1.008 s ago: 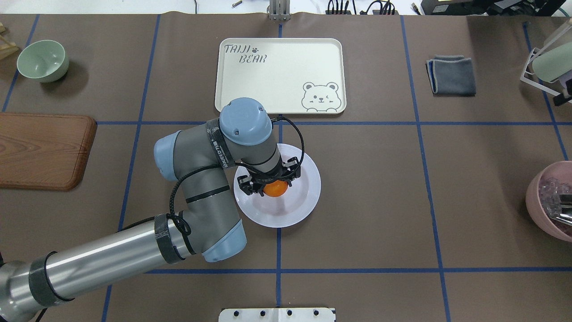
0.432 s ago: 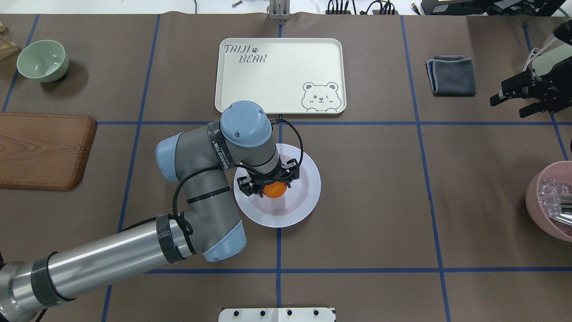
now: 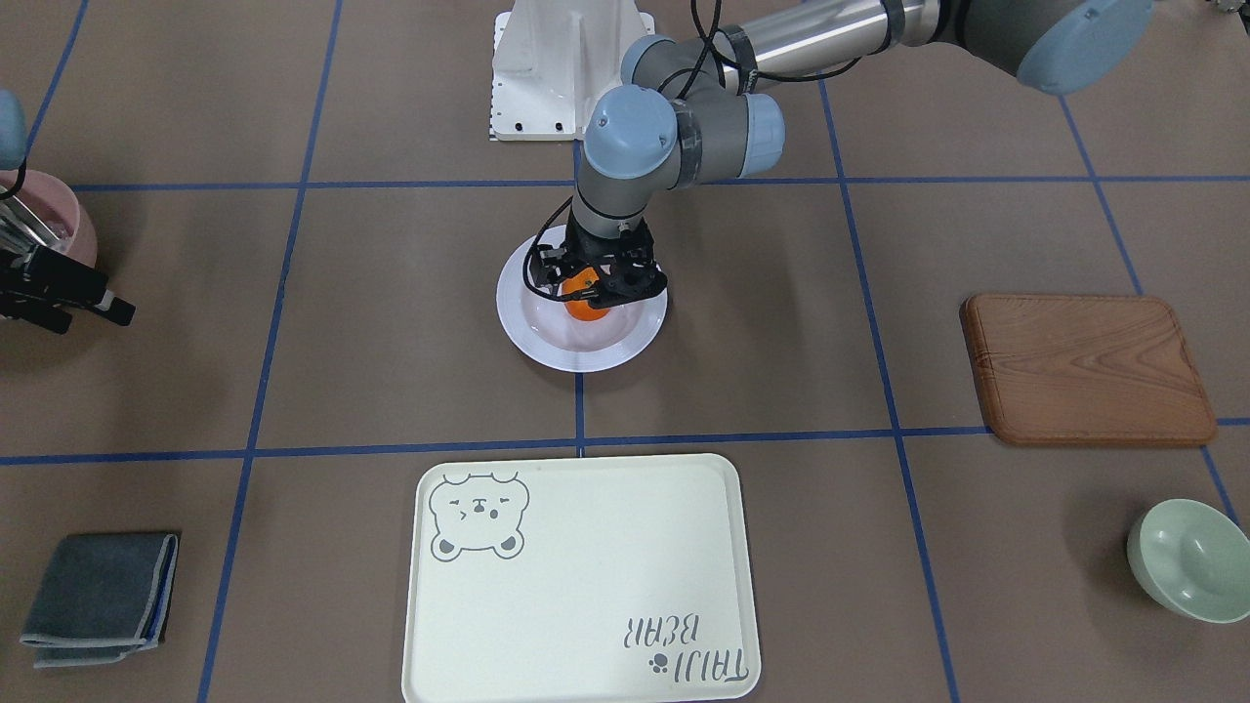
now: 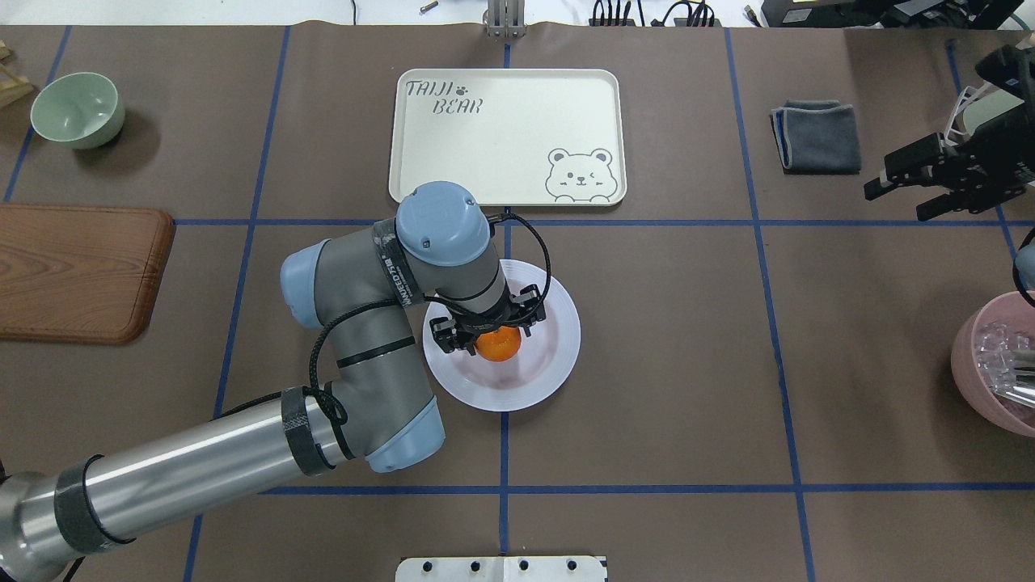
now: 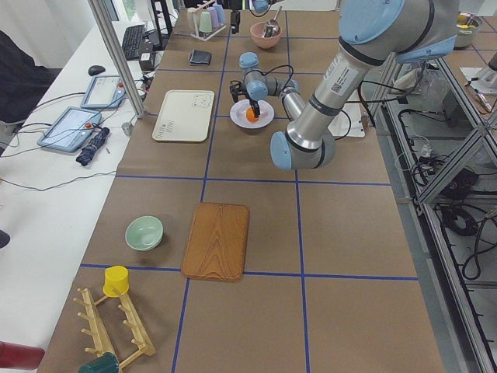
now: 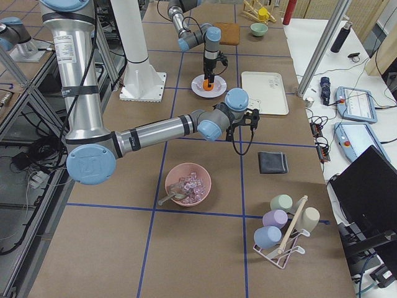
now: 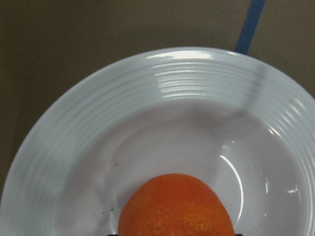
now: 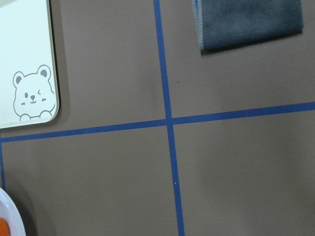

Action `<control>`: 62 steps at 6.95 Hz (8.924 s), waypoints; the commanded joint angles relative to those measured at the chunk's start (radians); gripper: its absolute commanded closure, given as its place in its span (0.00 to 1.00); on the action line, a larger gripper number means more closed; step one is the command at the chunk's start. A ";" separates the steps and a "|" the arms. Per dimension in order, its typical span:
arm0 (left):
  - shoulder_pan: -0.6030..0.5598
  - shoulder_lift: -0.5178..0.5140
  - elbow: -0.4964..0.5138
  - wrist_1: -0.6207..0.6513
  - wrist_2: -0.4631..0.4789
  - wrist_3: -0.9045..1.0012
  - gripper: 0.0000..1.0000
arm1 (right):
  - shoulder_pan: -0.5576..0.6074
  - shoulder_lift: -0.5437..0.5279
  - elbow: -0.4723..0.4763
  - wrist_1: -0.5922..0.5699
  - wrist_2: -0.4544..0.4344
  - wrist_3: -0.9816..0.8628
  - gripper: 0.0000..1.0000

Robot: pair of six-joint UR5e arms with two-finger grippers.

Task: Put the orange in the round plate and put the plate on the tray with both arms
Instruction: 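Release the orange and lift the left gripper while the right arm reaches forward, then move the right gripper to the plate rim nearest it and grip the rim, then slide the plate with the right gripper onto the cream bear tray, then release the plate rim and raise the right gripper away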

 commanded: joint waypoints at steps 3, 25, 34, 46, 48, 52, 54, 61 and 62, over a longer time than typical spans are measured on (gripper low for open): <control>-0.282 0.150 -0.229 0.089 -0.004 0.302 0.01 | -0.389 0.122 -0.024 0.299 -0.388 0.499 0.00; -0.608 0.280 -0.224 0.119 -0.010 0.766 0.01 | -0.750 0.326 -0.310 0.760 -0.838 0.834 0.15; -0.608 0.297 -0.232 0.119 -0.010 0.766 0.01 | -0.747 0.380 -0.290 0.773 -0.924 0.923 1.00; -0.612 0.316 -0.230 0.127 -0.007 0.764 0.01 | -0.531 0.680 -0.745 0.754 -1.177 1.207 1.00; -0.612 0.317 -0.229 0.127 -0.007 0.764 0.01 | -0.532 0.694 -0.774 0.753 -1.168 1.209 1.00; -0.613 0.320 -0.227 0.125 -0.006 0.764 0.01 | -0.520 0.641 -0.657 0.537 -1.044 1.004 0.00; -0.613 0.334 -0.230 0.125 -0.009 0.764 0.01 | -0.401 0.569 -0.435 0.211 -0.745 0.841 0.00; -0.732 0.608 -0.324 0.113 -0.132 1.090 0.01 | 0.211 0.037 0.033 -0.633 -0.377 -0.840 0.00; -0.781 0.703 -0.321 0.105 -0.226 1.169 0.01 | 0.323 -0.014 0.002 -0.630 -0.360 -1.002 0.00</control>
